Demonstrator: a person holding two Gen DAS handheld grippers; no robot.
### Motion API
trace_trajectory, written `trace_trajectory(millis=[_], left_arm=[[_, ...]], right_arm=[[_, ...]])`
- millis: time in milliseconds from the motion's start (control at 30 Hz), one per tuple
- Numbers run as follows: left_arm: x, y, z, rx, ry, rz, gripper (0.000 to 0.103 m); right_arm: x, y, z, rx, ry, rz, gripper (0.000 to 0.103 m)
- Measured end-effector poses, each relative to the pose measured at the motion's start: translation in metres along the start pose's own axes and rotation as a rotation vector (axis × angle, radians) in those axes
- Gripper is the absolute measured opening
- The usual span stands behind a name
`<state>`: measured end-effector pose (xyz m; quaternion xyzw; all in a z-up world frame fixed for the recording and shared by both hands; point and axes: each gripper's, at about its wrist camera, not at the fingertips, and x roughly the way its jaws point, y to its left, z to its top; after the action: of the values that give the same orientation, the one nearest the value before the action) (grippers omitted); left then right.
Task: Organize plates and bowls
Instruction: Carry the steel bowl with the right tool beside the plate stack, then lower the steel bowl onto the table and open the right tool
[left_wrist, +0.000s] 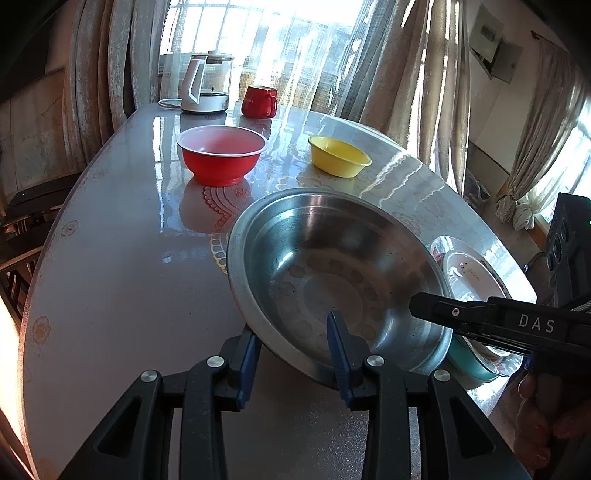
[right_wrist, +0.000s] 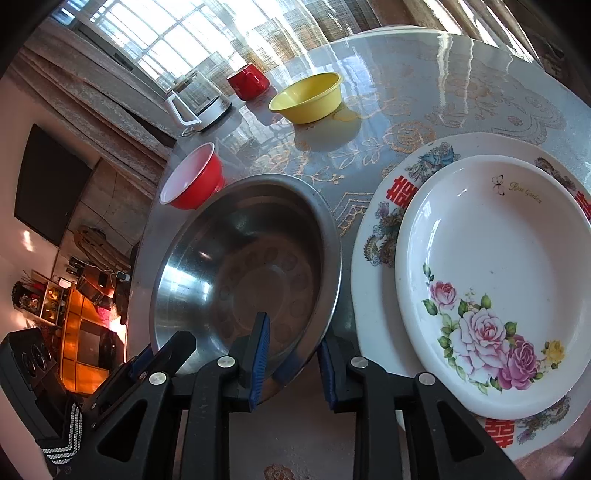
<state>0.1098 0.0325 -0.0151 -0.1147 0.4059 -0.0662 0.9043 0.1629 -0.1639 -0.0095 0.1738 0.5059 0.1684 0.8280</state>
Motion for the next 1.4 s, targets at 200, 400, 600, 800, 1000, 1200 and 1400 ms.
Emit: trace_trajectory(millis=[200, 400, 600, 800, 1000, 1200, 1400], left_arm=[[-0.001, 0.001, 0.001, -0.004, 0.005, 0.001, 0.037], [-0.002, 0.0, 0.0, -0.005, 0.011, 0.012, 0.037], [-0.002, -0.001, -0.001, 0.007, 0.01, 0.021, 0.037], [-0.005, -0.002, -0.002, 0.016, 0.015, 0.021, 0.037], [-0.008, -0.002, -0.003, 0.021, 0.02, 0.015, 0.038], [-0.014, -0.002, -0.003, 0.034, 0.001, 0.048, 0.041], [-0.023, -0.003, -0.003, 0.062, -0.042, 0.077, 0.048]], right_arm=[[-0.005, 0.001, 0.0, -0.025, -0.022, -0.022, 0.029], [-0.013, 0.004, 0.001, -0.067, -0.048, -0.064, 0.03], [-0.028, 0.004, 0.005, -0.079, -0.094, -0.065, 0.03], [-0.033, 0.002, 0.007, -0.074, -0.109, -0.066, 0.03], [-0.029, -0.001, 0.007, -0.066, -0.11, -0.066, 0.03], [-0.029, -0.006, 0.008, -0.048, -0.12, -0.059, 0.03], [-0.029, -0.007, 0.008, -0.042, -0.12, -0.05, 0.03]])
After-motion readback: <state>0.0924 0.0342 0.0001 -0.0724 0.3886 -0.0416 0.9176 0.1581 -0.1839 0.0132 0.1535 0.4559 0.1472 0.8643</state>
